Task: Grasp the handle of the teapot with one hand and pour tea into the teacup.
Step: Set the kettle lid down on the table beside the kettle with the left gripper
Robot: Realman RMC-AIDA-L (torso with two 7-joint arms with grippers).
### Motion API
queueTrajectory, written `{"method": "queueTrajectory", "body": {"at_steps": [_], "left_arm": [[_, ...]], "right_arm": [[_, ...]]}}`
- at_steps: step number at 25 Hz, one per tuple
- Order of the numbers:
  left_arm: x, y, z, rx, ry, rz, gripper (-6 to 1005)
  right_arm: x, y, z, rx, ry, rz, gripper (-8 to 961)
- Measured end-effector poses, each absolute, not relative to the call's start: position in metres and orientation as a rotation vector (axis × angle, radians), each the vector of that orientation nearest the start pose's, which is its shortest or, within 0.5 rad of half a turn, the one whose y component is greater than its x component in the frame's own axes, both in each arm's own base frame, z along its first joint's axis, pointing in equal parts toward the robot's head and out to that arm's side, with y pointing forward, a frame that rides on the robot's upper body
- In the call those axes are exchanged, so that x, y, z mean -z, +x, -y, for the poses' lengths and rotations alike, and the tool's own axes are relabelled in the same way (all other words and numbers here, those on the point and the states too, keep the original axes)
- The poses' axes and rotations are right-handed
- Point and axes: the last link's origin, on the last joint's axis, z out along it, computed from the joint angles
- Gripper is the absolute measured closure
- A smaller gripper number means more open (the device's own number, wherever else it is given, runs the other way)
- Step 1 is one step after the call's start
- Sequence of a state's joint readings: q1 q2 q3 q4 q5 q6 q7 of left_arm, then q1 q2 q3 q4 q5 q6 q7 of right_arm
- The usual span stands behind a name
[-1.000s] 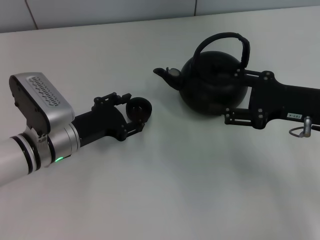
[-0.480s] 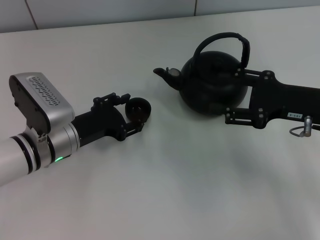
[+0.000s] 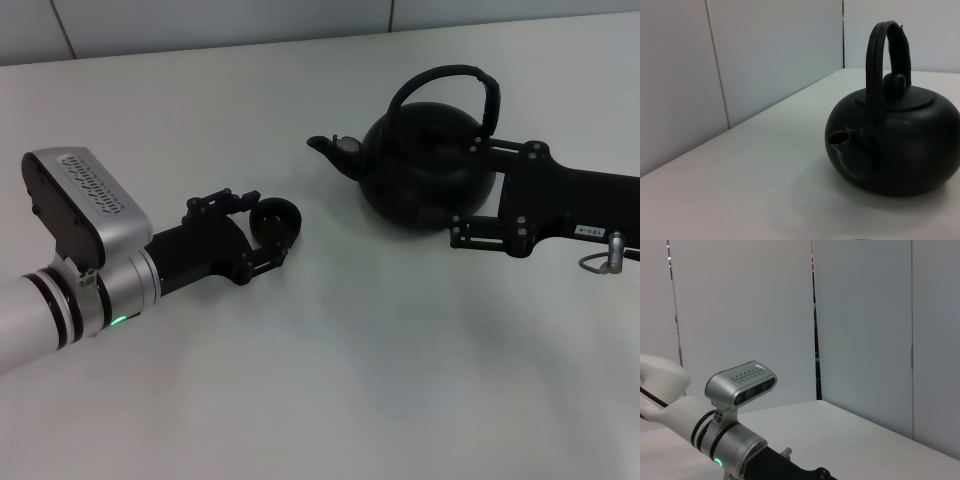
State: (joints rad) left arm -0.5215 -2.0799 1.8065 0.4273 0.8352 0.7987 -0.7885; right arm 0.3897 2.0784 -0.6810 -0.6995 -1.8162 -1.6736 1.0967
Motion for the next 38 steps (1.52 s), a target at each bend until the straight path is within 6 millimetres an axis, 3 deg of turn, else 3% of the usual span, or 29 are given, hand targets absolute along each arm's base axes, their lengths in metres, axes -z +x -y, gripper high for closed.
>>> {"method": "queueTrajectory", "body": {"at_steps": [38], "left_arm": [[0.1124,-0.2432,-0.3363,0.487,-2.568,0.317,136]], "right_arm": [[-0.0237,0.2785,-0.3005,-0.830,-2.582,-0.300,223]]}}
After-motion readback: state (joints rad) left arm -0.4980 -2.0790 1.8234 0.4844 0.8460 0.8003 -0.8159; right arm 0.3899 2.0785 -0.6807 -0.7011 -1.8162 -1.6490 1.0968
